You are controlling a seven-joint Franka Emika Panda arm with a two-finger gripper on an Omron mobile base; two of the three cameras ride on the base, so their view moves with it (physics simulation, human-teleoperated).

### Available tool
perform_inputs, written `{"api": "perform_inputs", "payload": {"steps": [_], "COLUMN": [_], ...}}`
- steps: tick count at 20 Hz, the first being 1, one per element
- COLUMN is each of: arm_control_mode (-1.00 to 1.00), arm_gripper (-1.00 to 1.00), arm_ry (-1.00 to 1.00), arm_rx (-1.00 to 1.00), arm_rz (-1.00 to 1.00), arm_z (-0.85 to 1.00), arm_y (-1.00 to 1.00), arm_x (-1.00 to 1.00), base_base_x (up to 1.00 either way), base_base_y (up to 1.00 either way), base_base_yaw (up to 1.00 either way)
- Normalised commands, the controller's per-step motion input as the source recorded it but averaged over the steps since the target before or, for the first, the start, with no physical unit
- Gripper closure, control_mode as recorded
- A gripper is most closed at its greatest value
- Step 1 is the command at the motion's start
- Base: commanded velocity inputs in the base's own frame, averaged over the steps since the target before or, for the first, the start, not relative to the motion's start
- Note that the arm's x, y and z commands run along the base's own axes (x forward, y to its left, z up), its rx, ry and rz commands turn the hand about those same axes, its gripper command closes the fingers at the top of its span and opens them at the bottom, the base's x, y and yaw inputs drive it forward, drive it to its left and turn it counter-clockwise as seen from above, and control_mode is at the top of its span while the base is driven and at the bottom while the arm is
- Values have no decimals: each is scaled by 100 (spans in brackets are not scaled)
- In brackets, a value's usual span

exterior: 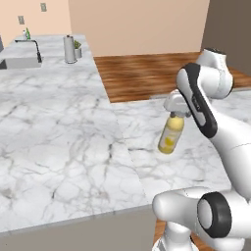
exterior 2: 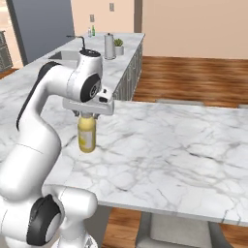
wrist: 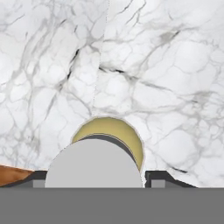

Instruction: Place the drinks on the dining counter in a tight cluster.

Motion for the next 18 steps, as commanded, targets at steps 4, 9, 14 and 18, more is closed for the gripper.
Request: {"api": "perform_inputs", "payload": {"steps": [4,9,14,18], "arm_control_mode": [-100,-100,-100,-100], "arm_gripper": [100,100,100,100], "arm_ry": [0,-4,-9,-2], "arm_rx": [5,0,0,-3], "arm_rz": [2,5,2,0], "arm_z": [-34,-44,-23,0], "arm_y": [-80,-53,-27,0], "arm_x": [59,47,9,0], "base_base_x": [0,0,0,0], "base_base_y": [0,0,0,0], "base_base_yaw": [0,0,0,0]}}
